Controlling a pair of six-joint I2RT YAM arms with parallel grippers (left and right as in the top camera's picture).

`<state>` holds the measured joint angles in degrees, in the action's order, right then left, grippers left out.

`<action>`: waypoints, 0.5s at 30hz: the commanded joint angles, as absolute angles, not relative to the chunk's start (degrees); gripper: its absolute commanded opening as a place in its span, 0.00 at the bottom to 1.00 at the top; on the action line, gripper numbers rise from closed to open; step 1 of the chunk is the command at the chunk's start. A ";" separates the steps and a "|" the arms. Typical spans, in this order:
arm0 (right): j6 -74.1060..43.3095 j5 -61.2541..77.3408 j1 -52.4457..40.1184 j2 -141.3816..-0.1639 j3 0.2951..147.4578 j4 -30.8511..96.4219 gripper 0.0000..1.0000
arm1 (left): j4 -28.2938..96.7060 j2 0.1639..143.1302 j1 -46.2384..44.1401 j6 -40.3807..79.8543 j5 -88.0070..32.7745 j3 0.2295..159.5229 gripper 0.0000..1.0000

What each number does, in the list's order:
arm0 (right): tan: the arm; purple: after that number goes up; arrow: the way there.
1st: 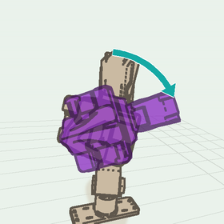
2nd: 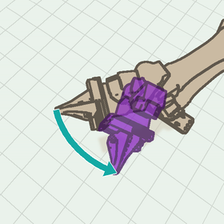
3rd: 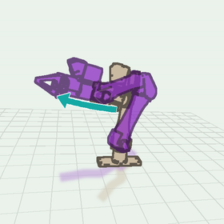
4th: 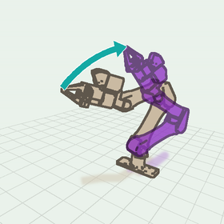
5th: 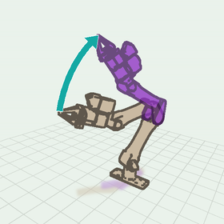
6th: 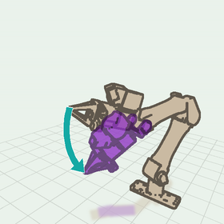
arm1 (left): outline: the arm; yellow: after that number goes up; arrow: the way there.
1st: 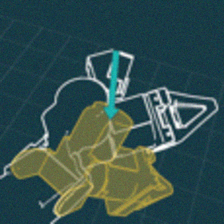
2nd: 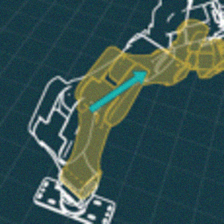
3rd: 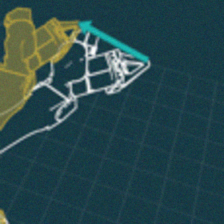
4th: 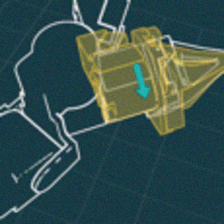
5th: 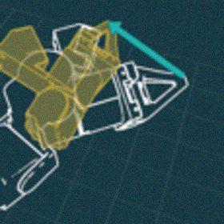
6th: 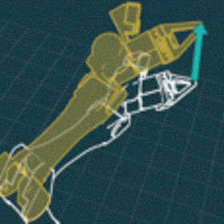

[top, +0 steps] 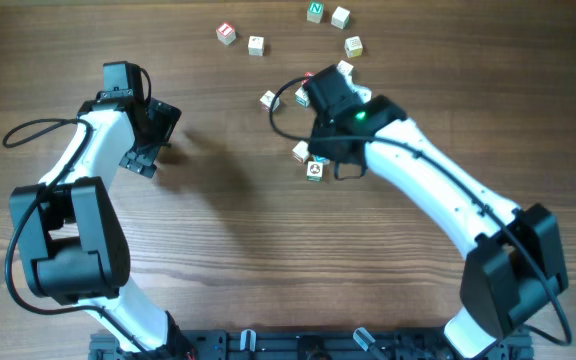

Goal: Form a circle

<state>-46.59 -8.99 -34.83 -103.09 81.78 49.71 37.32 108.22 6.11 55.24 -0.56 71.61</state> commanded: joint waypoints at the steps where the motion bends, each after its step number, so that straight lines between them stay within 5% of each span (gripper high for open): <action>1: -56.34 -16.03 -39.55 -103.44 76.12 46.44 0.05 | 37.32 108.99 6.17 55.79 -0.60 71.79 1.00; 5: -71.77 -18.85 -39.86 -103.42 69.43 45.39 0.05 | 37.32 108.99 6.17 55.79 -0.60 71.79 1.00; 15: -67.46 -18.09 -37.76 -103.66 63.83 33.47 0.05 | 37.32 108.99 6.17 55.79 -0.60 71.79 1.00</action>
<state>-68.95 -18.31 -39.00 -103.24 66.50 36.88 37.32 108.22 6.11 55.24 -0.58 71.61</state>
